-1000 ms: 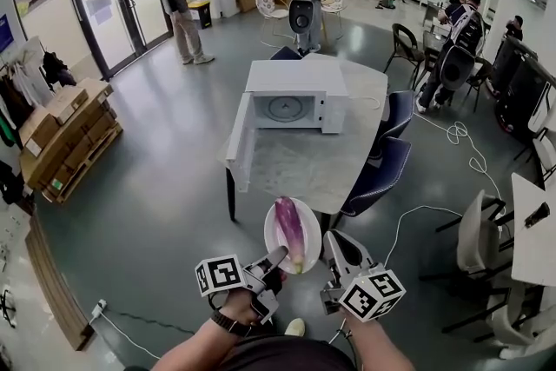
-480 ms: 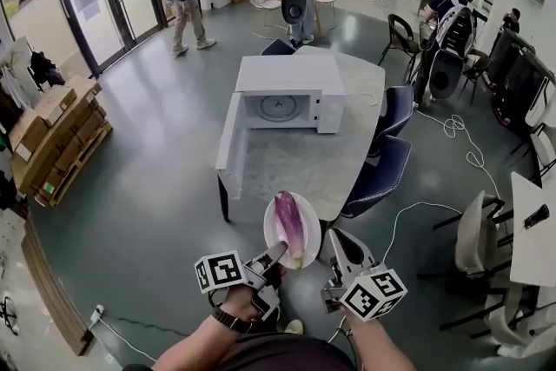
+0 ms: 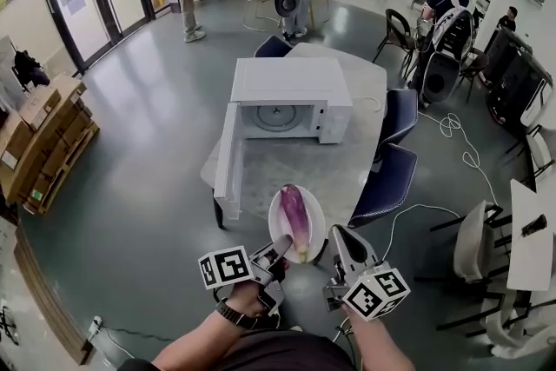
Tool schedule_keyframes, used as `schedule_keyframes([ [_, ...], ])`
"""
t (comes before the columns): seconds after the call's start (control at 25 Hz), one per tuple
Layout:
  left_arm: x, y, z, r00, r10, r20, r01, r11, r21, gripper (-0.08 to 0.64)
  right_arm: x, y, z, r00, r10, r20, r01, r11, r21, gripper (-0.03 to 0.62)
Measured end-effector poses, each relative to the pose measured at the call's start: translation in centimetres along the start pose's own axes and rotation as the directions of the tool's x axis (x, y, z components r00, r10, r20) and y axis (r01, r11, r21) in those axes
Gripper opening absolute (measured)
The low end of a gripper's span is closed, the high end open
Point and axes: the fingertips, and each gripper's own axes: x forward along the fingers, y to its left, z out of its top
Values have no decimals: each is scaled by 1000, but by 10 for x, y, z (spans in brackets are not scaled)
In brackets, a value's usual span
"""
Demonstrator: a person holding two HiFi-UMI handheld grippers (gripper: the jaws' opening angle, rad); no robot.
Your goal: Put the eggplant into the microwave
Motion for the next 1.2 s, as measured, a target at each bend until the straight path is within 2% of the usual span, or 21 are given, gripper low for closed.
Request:
schedule_keyframes([
  [0.24, 27, 10, 36, 999, -10, -35, 10, 1000, 7, 37, 37, -11, 7, 999, -37, 20, 37, 999, -2, 2],
  [0.56, 57, 20, 61, 999, 4, -43, -5, 1000, -20, 37, 64, -30, 17, 998, -58, 15, 58, 998, 1, 2],
  [1.0, 130, 42, 101, 997, 76, 22, -75, 996, -45, 37, 130, -90, 45, 998, 52, -35, -52, 999, 2, 2],
  [1.2, 159, 56, 120, 991, 110, 79, -104, 992, -68, 37, 151, -119, 53, 992, 109, -69, -108, 994, 12, 2],
])
